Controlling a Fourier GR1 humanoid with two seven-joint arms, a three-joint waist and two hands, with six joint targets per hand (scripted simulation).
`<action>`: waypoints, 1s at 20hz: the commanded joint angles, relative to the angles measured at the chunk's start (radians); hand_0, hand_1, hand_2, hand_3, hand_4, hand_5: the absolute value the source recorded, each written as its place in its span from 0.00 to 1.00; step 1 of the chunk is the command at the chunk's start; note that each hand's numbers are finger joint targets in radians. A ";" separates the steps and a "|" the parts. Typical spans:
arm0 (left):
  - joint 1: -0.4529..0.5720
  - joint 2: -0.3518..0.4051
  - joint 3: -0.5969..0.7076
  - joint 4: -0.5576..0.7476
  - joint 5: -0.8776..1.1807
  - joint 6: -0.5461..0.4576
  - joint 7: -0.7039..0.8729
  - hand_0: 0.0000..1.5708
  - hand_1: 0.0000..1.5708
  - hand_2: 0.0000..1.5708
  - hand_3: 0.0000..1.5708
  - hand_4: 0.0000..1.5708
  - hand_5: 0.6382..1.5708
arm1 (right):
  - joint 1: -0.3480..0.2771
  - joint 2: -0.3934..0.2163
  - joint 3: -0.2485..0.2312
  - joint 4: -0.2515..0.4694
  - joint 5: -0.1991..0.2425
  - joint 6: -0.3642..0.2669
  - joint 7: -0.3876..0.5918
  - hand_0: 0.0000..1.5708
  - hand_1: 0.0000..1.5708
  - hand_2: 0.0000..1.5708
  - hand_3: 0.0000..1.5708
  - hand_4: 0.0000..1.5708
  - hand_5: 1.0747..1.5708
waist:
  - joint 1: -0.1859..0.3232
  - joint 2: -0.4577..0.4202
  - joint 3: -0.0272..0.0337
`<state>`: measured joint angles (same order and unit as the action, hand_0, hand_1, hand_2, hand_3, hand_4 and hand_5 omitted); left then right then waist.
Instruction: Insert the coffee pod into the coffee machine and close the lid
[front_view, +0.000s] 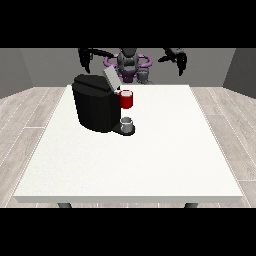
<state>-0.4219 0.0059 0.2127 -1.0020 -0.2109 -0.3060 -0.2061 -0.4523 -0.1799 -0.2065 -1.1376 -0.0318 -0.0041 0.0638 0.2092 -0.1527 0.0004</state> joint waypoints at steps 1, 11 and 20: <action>0.015 -0.006 -0.050 -0.096 0.002 0.034 0.011 0.00 0.00 0.00 0.00 0.22 1.00 | -0.076 -0.026 -0.042 0.063 -0.053 0.031 0.002 0.00 0.00 0.00 0.00 0.11 1.00 | 0.011 0.080 0.0000; 0.137 0.025 -0.068 -0.299 0.064 0.048 0.040 0.00 0.00 0.00 0.00 0.23 1.00 | -0.166 0.004 0.043 0.104 -0.017 0.035 0.035 0.00 0.00 0.00 0.00 0.00 1.00 | -0.036 0.132 -0.0003; 0.189 0.035 -0.093 -0.429 0.098 0.057 0.165 0.00 0.00 0.00 0.00 0.20 1.00 | -0.233 0.009 0.066 0.153 0.003 0.035 0.010 0.00 0.00 0.00 0.00 0.05 1.00 | -0.037 0.157 -0.0002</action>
<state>-0.2559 0.0505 0.1463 -1.3687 -0.1137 -0.2630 -0.0881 -0.6485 -0.1588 -0.1426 -1.0128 -0.0313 0.0186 0.0697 0.1662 -0.0067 -0.0003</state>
